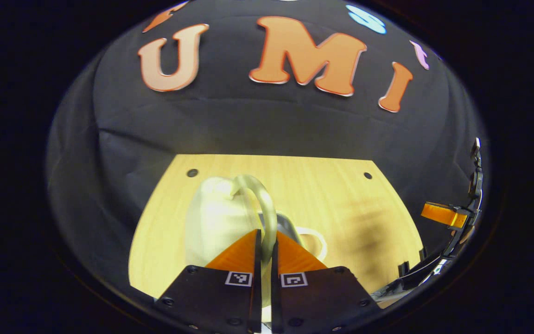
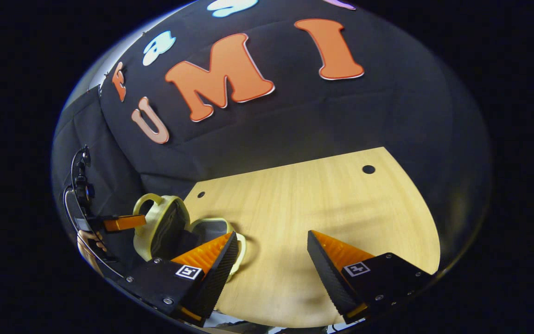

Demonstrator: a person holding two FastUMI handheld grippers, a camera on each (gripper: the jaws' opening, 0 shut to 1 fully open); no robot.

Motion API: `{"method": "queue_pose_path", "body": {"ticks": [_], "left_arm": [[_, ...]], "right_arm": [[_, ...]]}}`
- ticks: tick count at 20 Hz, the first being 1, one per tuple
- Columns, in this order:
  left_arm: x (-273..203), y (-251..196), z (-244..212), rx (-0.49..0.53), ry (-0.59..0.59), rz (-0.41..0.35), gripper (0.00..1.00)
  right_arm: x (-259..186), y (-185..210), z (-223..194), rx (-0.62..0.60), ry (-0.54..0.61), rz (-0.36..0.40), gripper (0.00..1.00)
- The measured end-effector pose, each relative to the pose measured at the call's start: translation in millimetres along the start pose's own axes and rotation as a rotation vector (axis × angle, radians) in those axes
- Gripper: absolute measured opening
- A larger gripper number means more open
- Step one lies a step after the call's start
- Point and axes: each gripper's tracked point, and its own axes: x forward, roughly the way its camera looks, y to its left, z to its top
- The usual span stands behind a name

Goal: First open the suitcase, pack the skin care products into it, and then close the suitcase.

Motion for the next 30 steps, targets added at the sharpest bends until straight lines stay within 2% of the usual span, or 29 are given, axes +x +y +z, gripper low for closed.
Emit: {"method": "queue_pose_path", "body": {"ticks": [2,6,12,15,19,20,21,22,24,25,27,29,30], "left_arm": [[25.1,-38.3,-16.6,-0.003,0.069,-0.063,0.08],[79.5,-82.0,-64.9,0.065,0.185,-0.097,0.08],[116.4,-98.3,-133.1,0.123,0.267,-0.118,0.08],[121.5,-98.1,-131.3,0.194,0.244,-0.105,0.09],[121.2,-103.4,-120.7,0.229,0.233,-0.115,0.09],[121.1,-103.4,-124.8,0.218,0.241,-0.127,0.22],[123.2,-104.8,-123.7,0.202,0.243,-0.127,0.29],[122.3,-104.6,-121.2,0.193,0.233,-0.127,0.46],[114.7,-107.0,-110.8,0.196,0.195,-0.106,0.52],[109.9,-109.6,-98.9,0.211,0.157,-0.098,0.61],[95.1,-102.6,-69.2,0.253,0.062,-0.026,1.00],[80.1,-100.7,-46.0,0.249,-0.025,0.027,0.99],[71.0,-104.3,-35.7,0.221,-0.064,0.031,0.99]], "right_arm": [[-6.2,-19.5,1.8,0.005,-0.008,-0.027,0.95],[-13.9,-47.4,4.3,0.004,-0.015,-0.075,0.95],[-12.7,-61.4,-4.9,0.003,0.005,-0.111,0.95],[-11.7,-59.8,-5.8,0.003,0.010,-0.118,0.96],[-11.9,-53.4,-3.7,0.007,-0.004,-0.122,0.96],[-11.4,-50.8,-4.0,0.006,-0.004,-0.123,0.96],[-11.0,-49.1,-4.9,0.007,-0.003,-0.125,0.95],[-10.0,-46.8,-5.5,0.007,-0.005,-0.127,0.95],[-12.7,-45.0,-7.2,0.001,-0.012,-0.131,0.95],[-13.9,-45.5,-9.1,-0.004,-0.015,-0.135,0.95],[-14.3,-44.3,-10.3,-0.018,-0.024,-0.141,0.96],[-16.0,-44.6,-10.1,-0.037,-0.039,-0.145,0.96],[-16.8,-44.9,-8.1,-0.047,-0.048,-0.147,0.96]]}}
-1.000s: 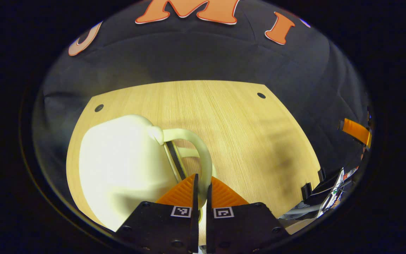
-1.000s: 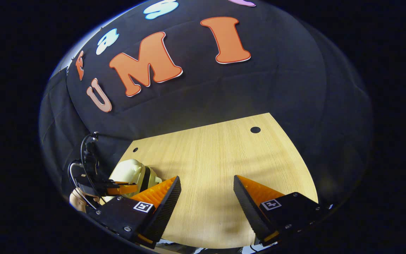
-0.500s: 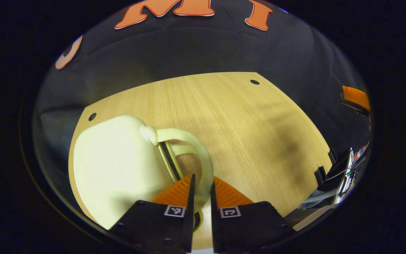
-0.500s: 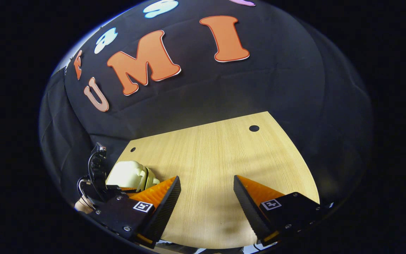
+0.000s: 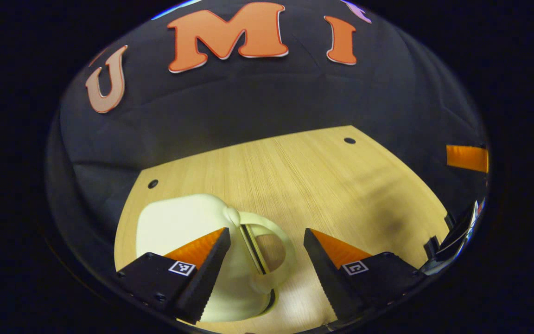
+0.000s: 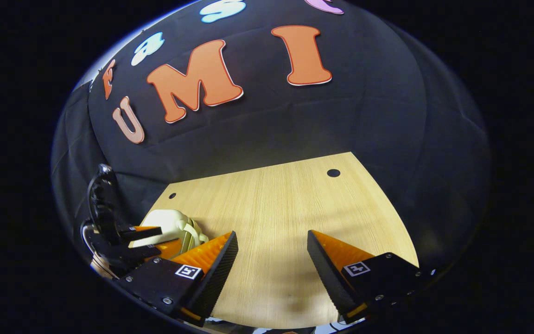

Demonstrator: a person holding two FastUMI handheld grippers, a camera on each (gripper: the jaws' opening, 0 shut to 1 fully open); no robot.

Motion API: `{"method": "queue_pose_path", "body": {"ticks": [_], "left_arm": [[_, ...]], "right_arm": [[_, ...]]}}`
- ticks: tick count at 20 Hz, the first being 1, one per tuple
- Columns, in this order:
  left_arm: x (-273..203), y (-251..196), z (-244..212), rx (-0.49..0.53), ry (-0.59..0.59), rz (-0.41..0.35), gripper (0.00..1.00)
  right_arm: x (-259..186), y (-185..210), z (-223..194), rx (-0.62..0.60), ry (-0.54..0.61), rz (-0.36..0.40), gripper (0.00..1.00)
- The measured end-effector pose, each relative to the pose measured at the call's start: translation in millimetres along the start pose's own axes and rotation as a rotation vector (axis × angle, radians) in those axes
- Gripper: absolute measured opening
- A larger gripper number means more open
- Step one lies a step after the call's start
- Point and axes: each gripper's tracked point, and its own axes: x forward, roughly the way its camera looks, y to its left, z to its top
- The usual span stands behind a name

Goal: First open the suitcase, pack the skin care products into it, and then close the suitcase.

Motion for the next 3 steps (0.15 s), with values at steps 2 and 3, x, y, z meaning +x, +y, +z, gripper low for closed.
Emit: {"method": "queue_pose_path", "body": {"ticks": [2,3], "left_arm": [[-12.8,-2.2,18.6,-0.061,-0.091,0.007,0.99],[-19.6,-1.1,26.6,-0.086,-0.135,0.020,0.99]], "right_arm": [[-2.1,-0.2,4.6,-0.025,-0.021,0.009,0.96],[-3.3,-1.4,7.1,-0.046,-0.038,0.010,0.96]]}}
